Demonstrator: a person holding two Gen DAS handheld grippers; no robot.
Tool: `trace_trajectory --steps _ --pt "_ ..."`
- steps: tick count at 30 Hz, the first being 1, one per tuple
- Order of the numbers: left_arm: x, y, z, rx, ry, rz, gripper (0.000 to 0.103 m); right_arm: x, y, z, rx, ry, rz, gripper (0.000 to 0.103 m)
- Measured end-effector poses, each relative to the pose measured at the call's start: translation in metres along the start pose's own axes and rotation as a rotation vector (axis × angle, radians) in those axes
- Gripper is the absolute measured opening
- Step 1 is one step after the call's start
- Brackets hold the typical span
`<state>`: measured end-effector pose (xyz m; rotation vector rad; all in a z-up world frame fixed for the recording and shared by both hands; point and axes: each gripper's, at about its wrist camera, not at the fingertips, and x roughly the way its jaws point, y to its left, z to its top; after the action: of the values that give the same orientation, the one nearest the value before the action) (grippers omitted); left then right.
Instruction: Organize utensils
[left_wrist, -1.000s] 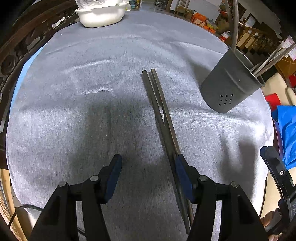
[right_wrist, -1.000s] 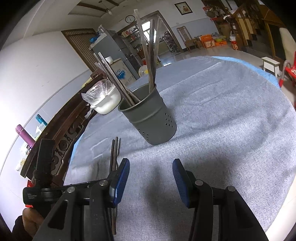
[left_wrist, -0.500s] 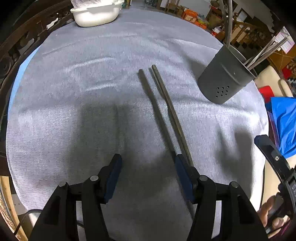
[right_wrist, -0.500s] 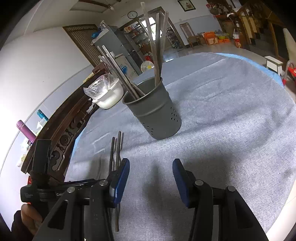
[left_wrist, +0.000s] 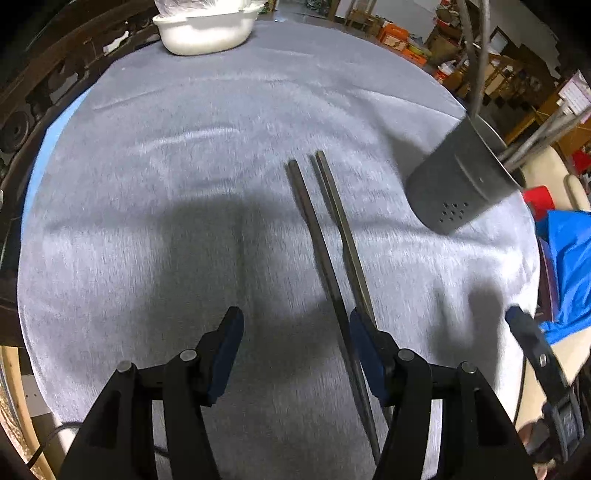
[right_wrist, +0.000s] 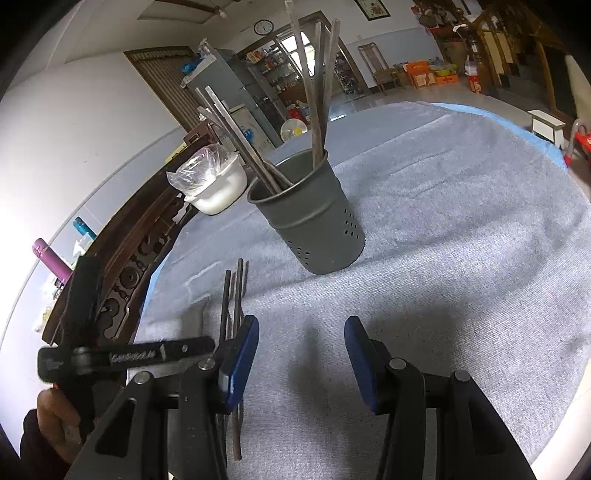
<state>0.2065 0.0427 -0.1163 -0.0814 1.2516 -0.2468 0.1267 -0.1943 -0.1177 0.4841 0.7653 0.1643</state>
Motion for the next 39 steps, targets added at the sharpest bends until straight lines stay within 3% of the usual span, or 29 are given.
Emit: trace_trajectory --steps 8,12,15,19,24,32,34,37,39 --pt "0.019 0.0 0.025 -0.033 0.013 0.03 0.06 0.001 -0.001 -0.001 0.003 0.01 0.007 0.052" --pt "0.025 0.001 0.027 -0.039 0.015 0.031 0.053 0.001 -0.001 -0.001 -0.003 0.012 0.003 0.052" --pt "0.025 0.003 0.027 -0.008 0.015 0.059 0.038 0.002 0.001 0.0 -0.005 0.021 0.009 0.052" --pt "0.023 0.021 0.027 -0.015 0.037 -0.012 0.014 0.009 0.011 0.001 -0.033 0.056 0.028 0.052" --pt "0.018 0.036 0.025 0.061 0.038 -0.035 0.012 0.039 0.039 0.011 -0.085 0.169 0.052 0.048" --pt "0.011 0.051 0.032 0.171 0.07 -0.063 0.009 0.107 0.087 0.019 -0.176 0.344 -0.005 0.048" --pt "0.011 0.058 0.034 0.177 0.088 -0.078 0.009 0.123 0.092 0.019 -0.176 0.376 -0.016 0.039" --pt "0.011 0.057 0.035 0.154 0.1 -0.095 0.009 0.142 0.093 0.019 -0.163 0.414 -0.061 0.036" --pt "0.015 0.058 0.039 0.138 0.103 -0.098 0.009 0.146 0.094 0.02 -0.173 0.407 -0.089 0.024"
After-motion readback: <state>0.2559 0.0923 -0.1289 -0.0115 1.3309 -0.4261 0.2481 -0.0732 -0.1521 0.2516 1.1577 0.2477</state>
